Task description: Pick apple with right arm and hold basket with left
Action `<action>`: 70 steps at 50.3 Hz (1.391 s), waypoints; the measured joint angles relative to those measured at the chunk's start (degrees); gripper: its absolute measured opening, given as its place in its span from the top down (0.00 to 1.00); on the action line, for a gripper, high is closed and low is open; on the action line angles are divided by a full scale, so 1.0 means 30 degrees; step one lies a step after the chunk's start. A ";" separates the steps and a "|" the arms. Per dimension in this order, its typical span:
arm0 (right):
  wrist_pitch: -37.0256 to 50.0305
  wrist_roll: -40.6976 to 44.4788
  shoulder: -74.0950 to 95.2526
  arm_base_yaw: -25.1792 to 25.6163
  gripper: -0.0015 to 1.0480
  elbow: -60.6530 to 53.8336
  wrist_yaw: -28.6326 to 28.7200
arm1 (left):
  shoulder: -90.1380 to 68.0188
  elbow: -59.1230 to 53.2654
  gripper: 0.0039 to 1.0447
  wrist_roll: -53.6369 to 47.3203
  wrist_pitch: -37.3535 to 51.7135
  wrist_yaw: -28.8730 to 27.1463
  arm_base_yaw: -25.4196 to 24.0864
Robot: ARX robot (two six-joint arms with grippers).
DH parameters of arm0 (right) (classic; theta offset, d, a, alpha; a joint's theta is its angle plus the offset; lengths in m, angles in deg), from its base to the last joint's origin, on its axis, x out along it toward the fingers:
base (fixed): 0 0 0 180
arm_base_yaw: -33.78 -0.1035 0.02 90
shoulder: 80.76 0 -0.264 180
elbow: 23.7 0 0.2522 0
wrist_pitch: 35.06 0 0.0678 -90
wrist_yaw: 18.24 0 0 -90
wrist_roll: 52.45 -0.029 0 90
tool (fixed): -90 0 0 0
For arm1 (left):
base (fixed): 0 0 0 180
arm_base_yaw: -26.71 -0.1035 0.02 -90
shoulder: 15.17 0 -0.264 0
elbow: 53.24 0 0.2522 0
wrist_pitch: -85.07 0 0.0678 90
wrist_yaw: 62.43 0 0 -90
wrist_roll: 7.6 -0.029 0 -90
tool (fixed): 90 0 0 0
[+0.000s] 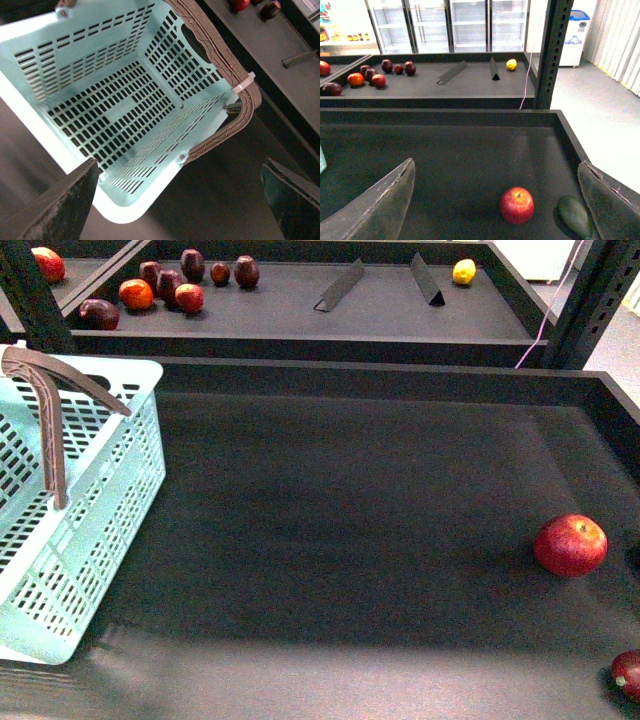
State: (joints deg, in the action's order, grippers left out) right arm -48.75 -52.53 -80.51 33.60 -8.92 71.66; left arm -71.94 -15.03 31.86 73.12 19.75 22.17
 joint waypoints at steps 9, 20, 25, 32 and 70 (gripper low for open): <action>0.0000 0.0000 0.0000 0.0000 0.08 0.0000 -0.0007 | -0.5187 0.2237 0.06 0.3133 0.2084 0.1566 -0.1341; 0.0000 0.0000 0.0000 0.0000 0.08 -0.0007 -0.0007 | -1.0608 0.6193 0.06 0.5931 0.3730 0.3206 -0.2397; 0.0000 0.0000 0.0000 0.0000 0.08 0.0000 -0.0007 | -1.2036 0.7431 0.06 0.6309 0.3767 0.3366 -0.2397; 0.0000 0.0000 0.0000 0.0000 0.08 0.0000 -0.0007 | -1.3967 0.9275 0.06 0.6725 0.3490 0.3599 -0.2361; 0.0000 0.0000 0.0000 0.0000 0.08 -0.0007 0.0000 | -1.9482 1.5540 0.06 0.8378 0.1683 0.3096 -0.2025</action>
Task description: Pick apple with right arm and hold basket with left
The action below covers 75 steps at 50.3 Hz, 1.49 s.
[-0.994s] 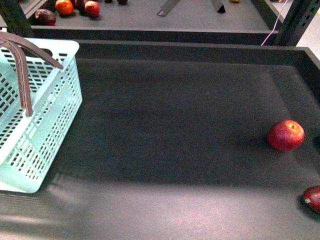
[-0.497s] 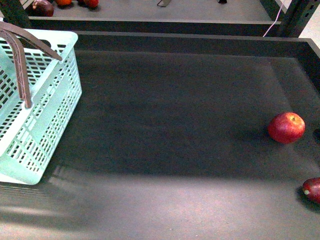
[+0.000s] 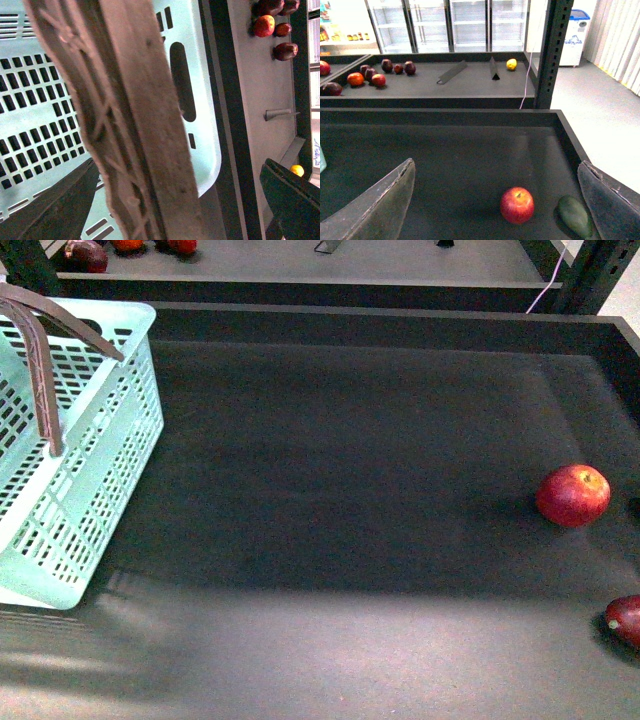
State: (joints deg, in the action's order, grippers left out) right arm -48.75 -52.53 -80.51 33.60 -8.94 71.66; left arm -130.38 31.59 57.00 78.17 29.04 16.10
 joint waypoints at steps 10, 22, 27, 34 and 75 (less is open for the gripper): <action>0.0000 0.0000 0.0000 0.0000 0.08 0.0000 -0.0007 | -0.0131 0.0036 0.06 0.0000 -0.0087 -0.0160 -0.0401; 0.0000 0.0000 0.0000 0.0000 0.08 0.0000 -0.0007 | -0.0634 0.0634 0.43 0.0007 -0.0918 -0.0590 -0.0328; 0.0000 0.0000 0.0000 0.0000 0.08 0.0000 0.0000 | -0.0984 0.0925 0.64 0.0146 -0.1217 -0.0736 -0.0182; 0.0000 0.0000 0.0000 0.0000 0.08 0.0000 -0.0007 | -0.1042 0.1260 0.84 0.1049 -0.1399 -0.0692 -0.0146; 0.0000 0.0000 0.0000 0.0000 0.08 0.0000 -0.0007 | 0.7810 -0.2973 0.85 -0.0852 -0.3912 0.0495 0.4641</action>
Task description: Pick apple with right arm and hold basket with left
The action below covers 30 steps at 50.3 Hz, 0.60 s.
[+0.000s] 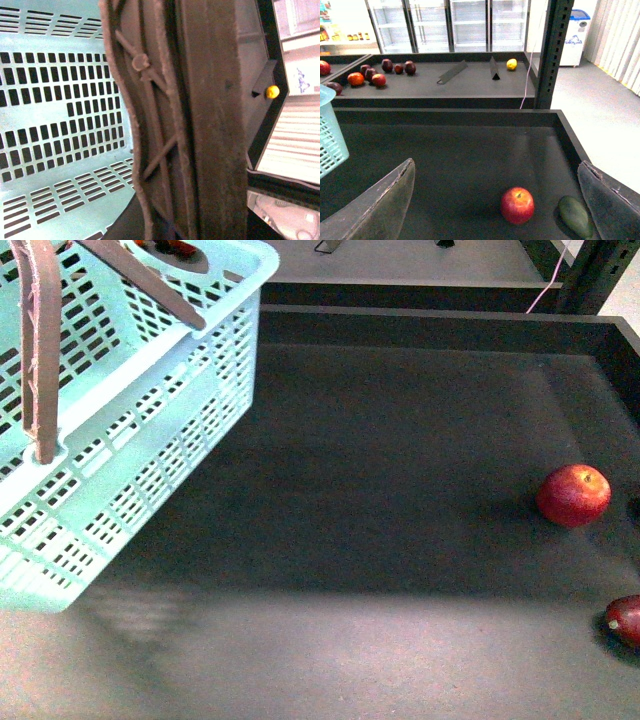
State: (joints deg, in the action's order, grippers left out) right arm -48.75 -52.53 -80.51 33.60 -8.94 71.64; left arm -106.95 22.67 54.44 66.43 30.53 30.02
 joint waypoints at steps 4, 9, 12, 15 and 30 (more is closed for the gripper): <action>0.0000 0.0000 0.0000 0.0000 0.08 0.0000 0.0000 | 0.0984 -0.0474 0.85 -0.0437 -0.0809 -0.0058 0.1333; 0.0000 -0.0007 0.0000 0.0000 0.08 0.0007 0.0000 | 0.1617 -0.0772 0.85 -0.0831 -0.1508 -0.0095 0.2761; 0.0000 -0.0007 0.0000 0.0000 0.08 0.0000 0.0000 | 0.1887 -0.0816 0.85 -0.0925 -0.1698 -0.0073 0.3679; 0.0000 -0.0007 0.0000 0.0000 0.08 0.0000 0.0000 | 0.2113 -0.0809 0.85 -0.0998 -0.1705 -0.0109 0.4357; 0.0000 0.0000 0.0000 0.0000 0.08 0.0007 0.0000 | 0.2353 -0.0758 0.85 -0.1399 -0.1741 -0.0262 0.6404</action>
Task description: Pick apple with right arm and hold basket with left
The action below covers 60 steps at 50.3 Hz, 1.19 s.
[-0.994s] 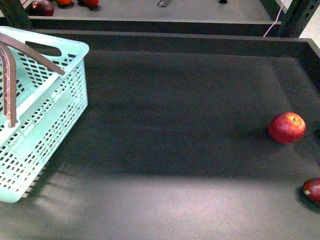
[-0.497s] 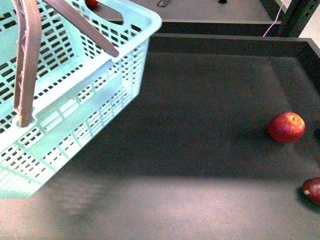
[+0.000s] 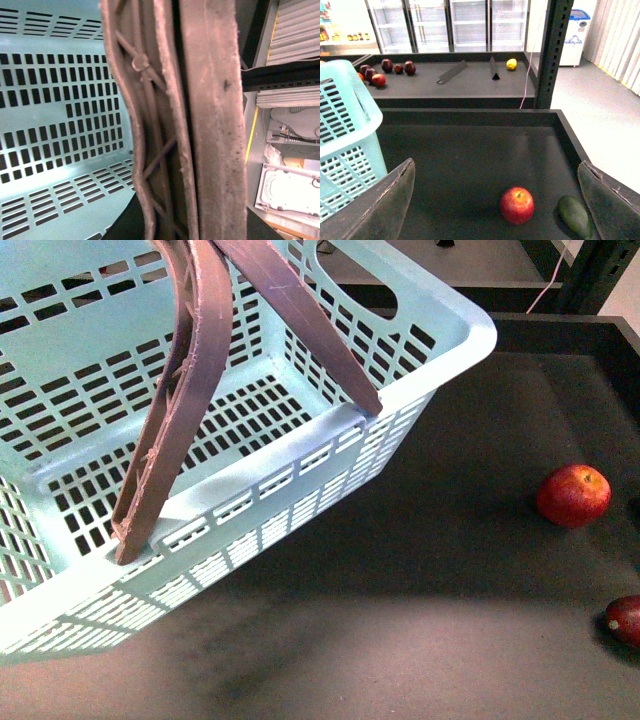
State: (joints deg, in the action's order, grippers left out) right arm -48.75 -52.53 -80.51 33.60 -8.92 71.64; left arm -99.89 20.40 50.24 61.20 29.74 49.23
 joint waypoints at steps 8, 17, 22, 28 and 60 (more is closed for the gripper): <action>0.0000 0.0000 0.0000 0.0000 0.08 -0.0007 0.0000 | -0.0051 0.0000 0.85 -0.0313 0.0466 0.0087 0.0772; 0.0000 0.0000 0.0000 0.0000 0.08 -0.0007 0.0000 | -0.0743 0.0670 0.85 -0.0838 0.0525 0.0299 0.1909; 0.0000 0.0000 0.0000 0.0000 0.08 -0.0007 0.0000 | -0.0918 0.0896 0.85 -0.1224 0.0525 0.0270 0.2579; 0.0000 0.0000 0.0000 0.0000 0.08 -0.0007 0.0000 | -0.0918 0.0896 0.85 -0.1450 0.0641 0.0291 0.3002; -0.3249 -0.5297 0.8451 0.2033 0.08 0.2761 -0.1195 | -0.0925 0.0925 0.85 -0.1596 0.0714 0.0299 0.3031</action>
State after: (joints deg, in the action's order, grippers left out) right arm -58.49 -68.42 -55.15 39.70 -0.64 68.05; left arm -102.67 23.17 45.46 63.35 30.64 58.32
